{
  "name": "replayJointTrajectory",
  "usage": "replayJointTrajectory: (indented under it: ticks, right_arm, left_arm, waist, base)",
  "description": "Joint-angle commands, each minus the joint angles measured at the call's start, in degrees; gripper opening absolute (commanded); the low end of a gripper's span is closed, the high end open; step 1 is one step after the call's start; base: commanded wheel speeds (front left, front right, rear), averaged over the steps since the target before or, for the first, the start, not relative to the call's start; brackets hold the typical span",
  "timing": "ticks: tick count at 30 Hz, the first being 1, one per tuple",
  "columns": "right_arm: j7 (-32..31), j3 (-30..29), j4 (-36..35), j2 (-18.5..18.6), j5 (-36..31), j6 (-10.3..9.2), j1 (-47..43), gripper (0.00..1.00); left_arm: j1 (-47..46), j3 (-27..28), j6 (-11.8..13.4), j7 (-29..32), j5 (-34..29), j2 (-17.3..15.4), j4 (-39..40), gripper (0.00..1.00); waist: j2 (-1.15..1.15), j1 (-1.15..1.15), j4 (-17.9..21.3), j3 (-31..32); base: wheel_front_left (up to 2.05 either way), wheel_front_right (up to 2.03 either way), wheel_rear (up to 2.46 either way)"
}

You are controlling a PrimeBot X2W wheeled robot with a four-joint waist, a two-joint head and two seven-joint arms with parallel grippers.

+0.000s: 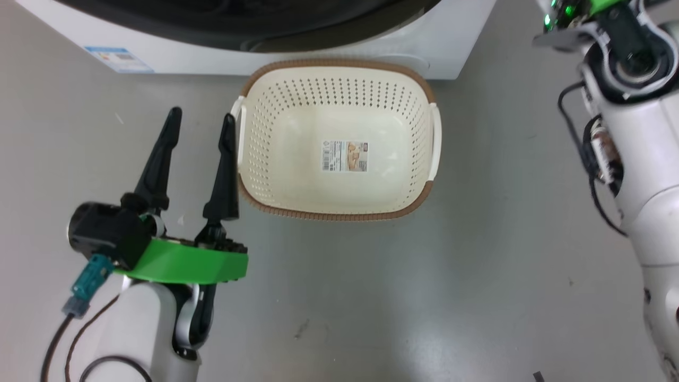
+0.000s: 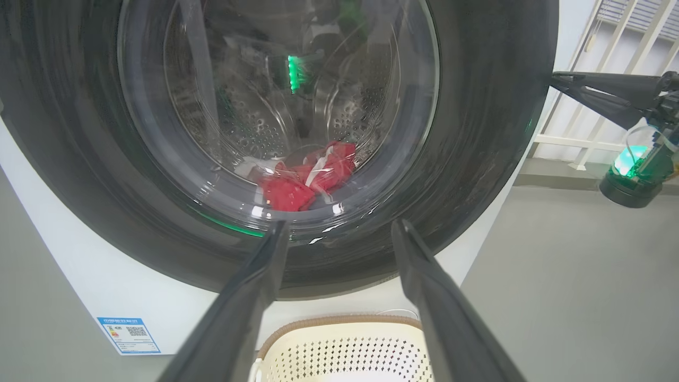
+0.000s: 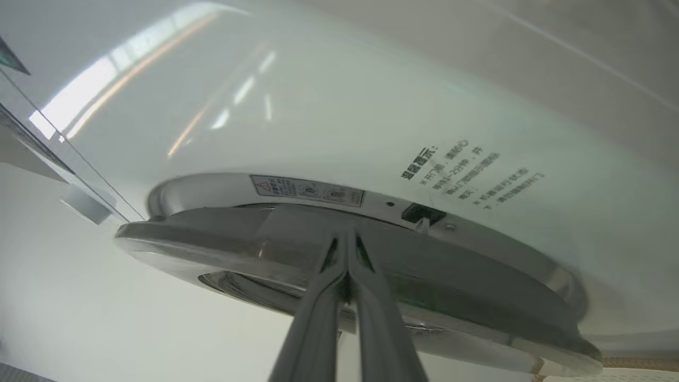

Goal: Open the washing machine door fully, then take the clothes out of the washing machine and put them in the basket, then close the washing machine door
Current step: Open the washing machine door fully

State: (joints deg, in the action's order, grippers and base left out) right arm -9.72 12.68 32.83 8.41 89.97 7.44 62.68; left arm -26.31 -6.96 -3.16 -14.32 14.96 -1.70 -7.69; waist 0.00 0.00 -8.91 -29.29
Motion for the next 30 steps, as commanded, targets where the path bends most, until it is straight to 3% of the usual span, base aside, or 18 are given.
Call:
replayJointTrajectory:
  ticks: [1, 20, 30]
  right_arm:
    - [-0.4, 0.2, -1.4, -0.9, 0.7, 0.05, 1.3, 0.0]
    - [-10.6, 2.1, 6.8, 0.4, 1.5, 0.05, 12.9, 0.0]
    - [-15.8, 1.9, 4.6, 0.6, 3.6, 0.05, 12.5, 0.0]
  left_arm:
    - [-1.0, 1.4, -0.4, -0.7, 0.3, -1.2, 1.8, 1.0]
    - [-3.7, -0.1, -0.2, -0.7, 0.5, -1.2, 2.5, 1.0]
    - [-3.4, 0.1, -0.2, -0.7, 1.1, -1.2, 2.7, 1.0]
  waist:
    - [0.0, 0.0, -1.0, -1.7]
    - [0.0, 0.0, -3.7, -6.3]
    - [0.0, 0.0, -3.0, -5.7]
  base:
    - [0.0, 0.0, 0.0]
    - [0.0, 0.0, 0.0]
    - [0.0, 0.0, 0.0]
